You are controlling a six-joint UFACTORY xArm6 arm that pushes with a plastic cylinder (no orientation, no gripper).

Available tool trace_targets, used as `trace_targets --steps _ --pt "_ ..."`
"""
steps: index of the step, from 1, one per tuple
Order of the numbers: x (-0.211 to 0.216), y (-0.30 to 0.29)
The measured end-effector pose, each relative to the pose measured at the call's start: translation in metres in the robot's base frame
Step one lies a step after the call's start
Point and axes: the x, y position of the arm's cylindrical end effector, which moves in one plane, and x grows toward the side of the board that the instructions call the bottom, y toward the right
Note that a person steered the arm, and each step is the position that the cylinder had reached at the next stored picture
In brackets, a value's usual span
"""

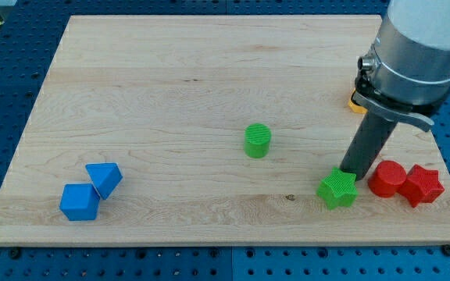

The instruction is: Push the green star to the center of the board

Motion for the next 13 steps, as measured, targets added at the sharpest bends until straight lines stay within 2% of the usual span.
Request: trace_targets --steps 2,7,13 --pt "0.011 0.0" --pt "0.07 0.0" --pt "0.048 -0.091"
